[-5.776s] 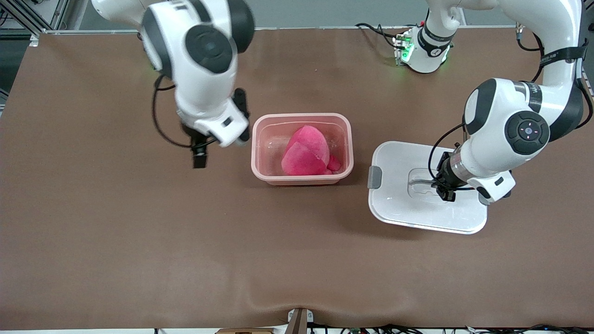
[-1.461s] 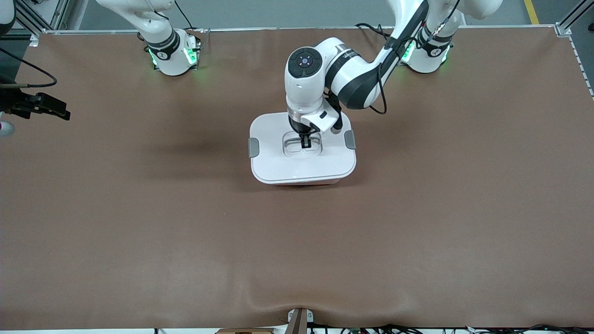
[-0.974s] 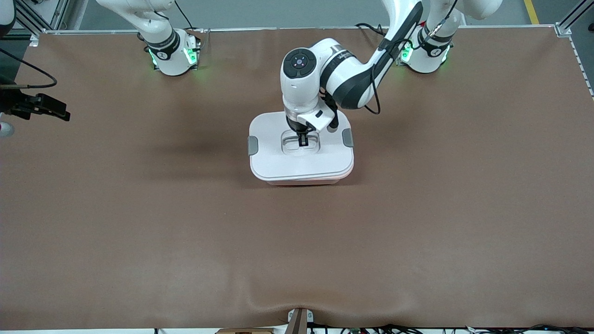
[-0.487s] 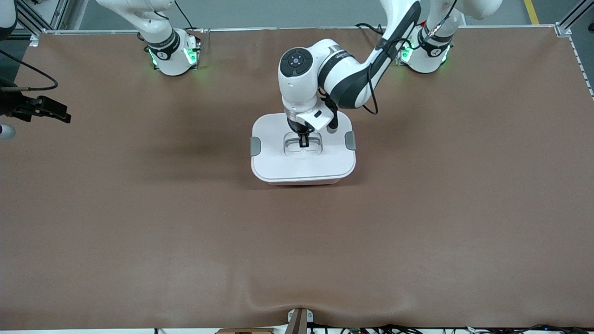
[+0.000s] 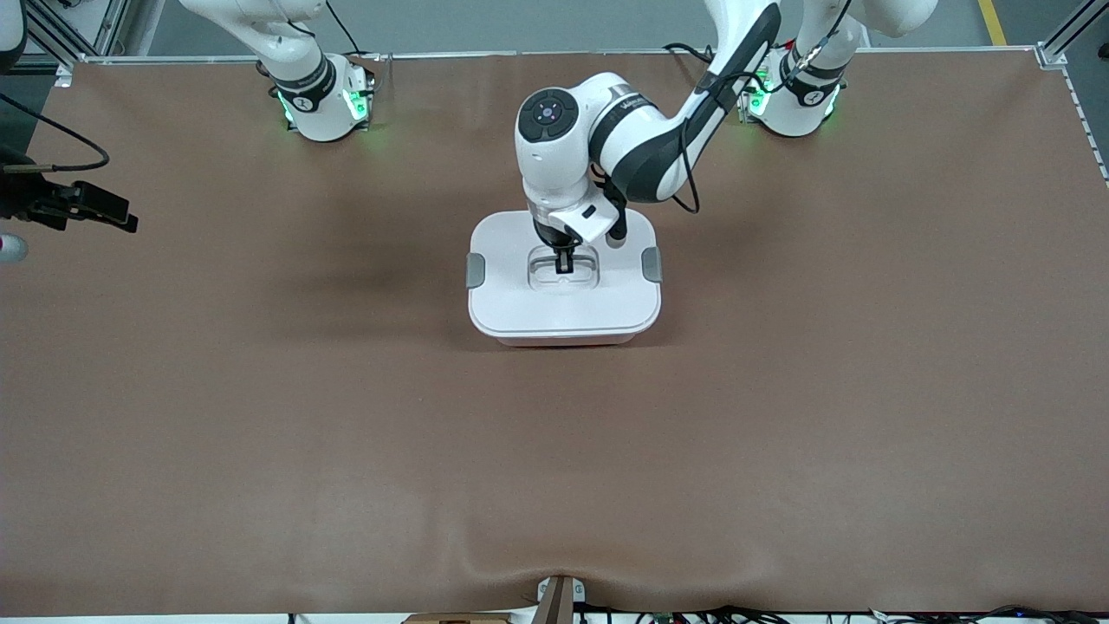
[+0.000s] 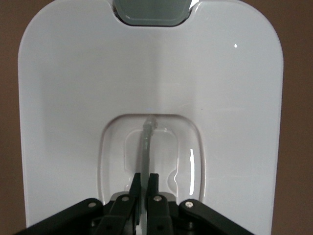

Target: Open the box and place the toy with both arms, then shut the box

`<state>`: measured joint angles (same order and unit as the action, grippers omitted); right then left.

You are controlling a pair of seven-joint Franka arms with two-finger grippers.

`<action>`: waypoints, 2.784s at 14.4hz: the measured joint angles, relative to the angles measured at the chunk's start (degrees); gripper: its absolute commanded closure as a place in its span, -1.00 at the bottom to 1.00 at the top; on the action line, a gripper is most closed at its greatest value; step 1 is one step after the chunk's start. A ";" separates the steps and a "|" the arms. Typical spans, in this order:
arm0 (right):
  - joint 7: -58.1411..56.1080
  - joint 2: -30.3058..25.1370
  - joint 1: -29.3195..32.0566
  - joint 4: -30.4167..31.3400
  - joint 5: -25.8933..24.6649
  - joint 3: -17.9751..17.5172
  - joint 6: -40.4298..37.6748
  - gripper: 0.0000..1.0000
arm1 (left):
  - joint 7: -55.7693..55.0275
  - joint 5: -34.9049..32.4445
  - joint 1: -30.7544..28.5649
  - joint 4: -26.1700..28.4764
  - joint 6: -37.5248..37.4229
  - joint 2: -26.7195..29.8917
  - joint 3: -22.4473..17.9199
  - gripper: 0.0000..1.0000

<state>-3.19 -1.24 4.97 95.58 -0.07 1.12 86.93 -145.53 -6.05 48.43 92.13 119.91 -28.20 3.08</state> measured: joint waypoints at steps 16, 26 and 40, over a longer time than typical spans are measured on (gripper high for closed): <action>0.00 0.09 0.02 -0.40 0.00 -0.14 1.68 -1.00 | 2.08 -0.63 0.06 -1.87 -1.53 2.18 -0.37 -1.00; 0.00 0.10 0.02 -0.41 0.00 -0.13 1.70 -1.00 | 22.99 -0.63 -9.43 -3.71 -12.09 7.84 -1.13 -1.00; 0.47 -0.06 0.01 -3.58 1.11 -0.68 -2.65 -1.00 | 55.05 -0.62 -23.53 -4.41 -21.27 11.49 -1.15 -1.00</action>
<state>-2.73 -1.30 4.99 92.00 1.04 0.44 84.28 -90.48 -6.67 24.90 87.72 98.64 -16.72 1.93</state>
